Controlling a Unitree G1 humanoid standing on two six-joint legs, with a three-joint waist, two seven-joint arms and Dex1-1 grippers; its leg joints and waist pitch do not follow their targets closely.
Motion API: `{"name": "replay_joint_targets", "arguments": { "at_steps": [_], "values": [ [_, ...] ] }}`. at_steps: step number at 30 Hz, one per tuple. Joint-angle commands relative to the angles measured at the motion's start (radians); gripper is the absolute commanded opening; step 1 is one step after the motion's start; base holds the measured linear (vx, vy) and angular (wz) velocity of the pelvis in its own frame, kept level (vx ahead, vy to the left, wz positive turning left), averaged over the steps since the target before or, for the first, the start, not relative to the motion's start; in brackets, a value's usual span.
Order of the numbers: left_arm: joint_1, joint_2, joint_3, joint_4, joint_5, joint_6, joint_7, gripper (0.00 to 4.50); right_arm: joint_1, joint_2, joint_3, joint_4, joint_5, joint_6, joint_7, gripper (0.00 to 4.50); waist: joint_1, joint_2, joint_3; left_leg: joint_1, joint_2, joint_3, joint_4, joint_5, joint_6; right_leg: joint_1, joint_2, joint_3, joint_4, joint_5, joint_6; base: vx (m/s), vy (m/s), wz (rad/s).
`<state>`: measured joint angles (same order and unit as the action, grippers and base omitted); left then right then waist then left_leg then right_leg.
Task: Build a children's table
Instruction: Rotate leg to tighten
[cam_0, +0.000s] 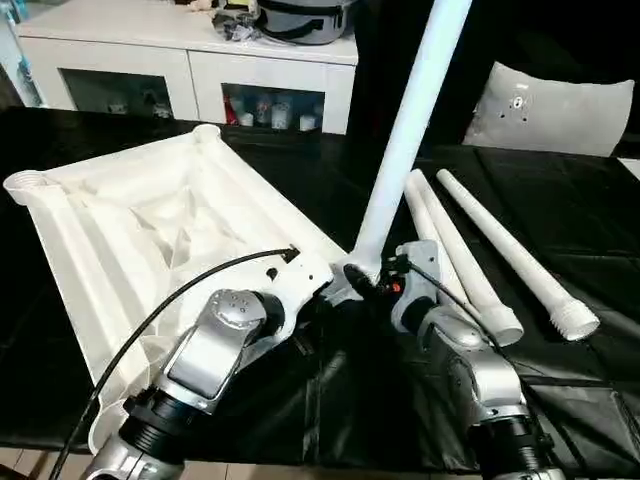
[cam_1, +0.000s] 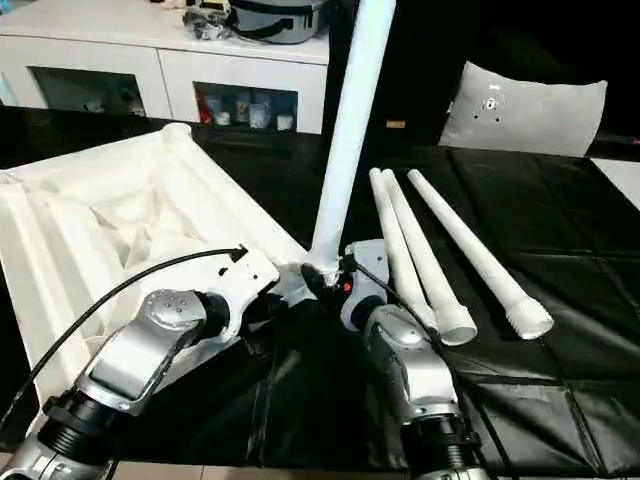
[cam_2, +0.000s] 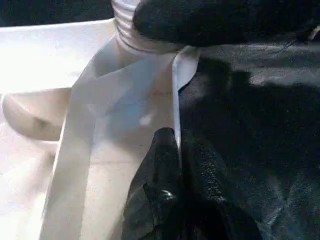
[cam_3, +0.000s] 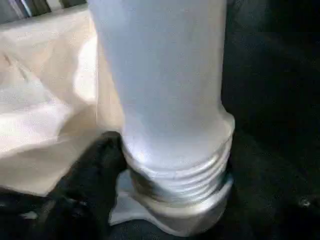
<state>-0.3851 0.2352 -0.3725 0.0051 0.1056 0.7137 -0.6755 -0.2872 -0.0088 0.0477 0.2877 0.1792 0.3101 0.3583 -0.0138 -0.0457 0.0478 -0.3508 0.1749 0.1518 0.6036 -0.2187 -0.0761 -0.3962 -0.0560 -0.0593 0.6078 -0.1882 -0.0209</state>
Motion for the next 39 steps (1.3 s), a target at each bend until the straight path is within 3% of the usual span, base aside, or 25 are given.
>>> {"name": "replay_joint_targets", "arguments": {
  "at_steps": [1,2,4,9,11,14,17,20,23,27,32,39],
  "values": [
    [-0.033,0.005,-0.043,-0.055,-0.011,-0.055,-0.048,0.00,0.010,0.008,0.054,0.038,-0.014,0.018,0.036,3.77,0.008,0.018,-0.057,-0.010,0.048,-0.015,-0.078,-0.181,0.024,0.046,-0.079,0.054,-0.084,-0.271,-0.164,0.000,0.000,0.00],
    [-0.032,0.020,-0.044,-0.050,-0.009,-0.068,-0.057,0.00,0.013,0.000,0.051,0.030,-0.012,0.010,0.043,3.85,0.005,0.018,-0.055,-0.019,0.046,-0.014,-0.079,-0.148,0.033,0.051,-0.076,0.052,-0.077,-0.213,-0.180,0.000,0.000,0.00],
    [-0.029,0.062,-0.042,-0.036,-0.014,-0.099,-0.084,0.00,0.021,-0.040,0.044,0.002,-0.014,-0.037,0.067,3.96,0.009,0.020,-0.056,-0.012,0.047,-0.011,-0.075,-0.143,0.041,0.050,-0.077,0.051,-0.076,-0.190,-0.192,0.000,0.000,0.00],
    [-0.029,0.132,-0.057,-0.001,0.007,-0.159,-0.130,0.00,0.045,-0.122,0.026,-0.064,0.027,-0.085,0.198,4.45,0.024,0.024,-0.056,-0.010,0.052,-0.007,-0.073,-0.097,0.061,0.056,-0.079,0.051,-0.067,-0.108,-0.223,0.000,0.000,0.00],
    [-0.027,0.158,-0.055,0.014,-0.003,-0.192,-0.167,0.00,0.065,-0.204,0.039,-0.115,0.039,-0.089,0.315,4.45,0.029,0.028,-0.055,-0.008,0.053,-0.006,-0.072,-0.095,0.065,0.056,-0.078,0.051,-0.065,-0.100,-0.231,0.000,0.000,0.00],
    [-0.025,0.191,-0.062,0.030,-0.017,-0.238,-0.218,0.00,0.078,-0.291,0.059,-0.146,0.050,-0.096,0.435,4.45,0.035,0.027,-0.050,-0.008,0.053,-0.005,-0.074,-0.123,0.068,0.057,-0.078,0.050,-0.070,-0.146,-0.221,0.000,0.000,0.00],
    [-0.029,0.237,-0.085,0.045,-0.032,-0.303,-0.306,0.00,0.069,-0.371,0.077,-0.162,0.083,-0.085,0.564,4.45,0.041,0.021,-0.046,-0.006,0.049,-0.005,-0.075,-0.173,0.068,0.054,-0.080,0.049,-0.084,-0.261,-0.198,0.000,0.000,0.00],
    [-0.028,0.288,-0.113,0.049,-0.058,-0.377,-0.428,0.00,0.029,-0.419,0.098,-0.136,0.071,-0.099,0.643,4.45,0.044,0.016,-0.048,-0.005,0.052,-0.006,-0.076,-0.169,0.063,0.051,-0.082,0.050,-0.085,-0.302,-0.185,0.000,0.000,0.00],
    [-0.034,0.311,-0.127,0.060,-0.056,-0.411,-0.468,0.00,0.003,-0.427,0.113,-0.106,0.045,-0.132,0.655,4.45,0.049,0.019,-0.051,0.003,0.057,-0.004,-0.074,-0.140,0.056,0.045,-0.081,0.051,-0.076,-0.239,-0.208,0.000,0.000,0.00],
    [-0.047,0.329,-0.137,0.077,-0.057,-0.451,-0.508,0.00,-0.024,-0.438,0.141,-0.066,0.045,-0.155,0.721,4.45,0.051,0.015,-0.055,0.000,0.055,-0.002,-0.073,-0.111,0.064,0.051,-0.081,0.049,-0.061,-0.145,-0.241,0.000,0.000,0.00],
    [-0.063,0.336,-0.133,0.102,-0.058,-0.486,-0.531,0.00,-0.043,-0.447,0.164,-0.043,0.056,-0.144,0.798,3.96,0.053,0.006,-0.055,-0.003,0.055,0.000,-0.071,-0.098,0.072,0.055,-0.085,0.050,-0.062,-0.157,-0.237,0.000,0.000,0.00],
    [-0.073,0.341,-0.126,0.134,-0.055,-0.521,-0.544,0.00,-0.068,-0.445,0.168,0.000,0.054,-0.163,0.821,3.36,0.052,0.006,-0.053,-0.002,0.055,-0.001,-0.073,-0.112,0.062,0.052,-0.084,0.049,-0.067,-0.220,-0.218,0.000,0.000,0.00]
  ]
}}
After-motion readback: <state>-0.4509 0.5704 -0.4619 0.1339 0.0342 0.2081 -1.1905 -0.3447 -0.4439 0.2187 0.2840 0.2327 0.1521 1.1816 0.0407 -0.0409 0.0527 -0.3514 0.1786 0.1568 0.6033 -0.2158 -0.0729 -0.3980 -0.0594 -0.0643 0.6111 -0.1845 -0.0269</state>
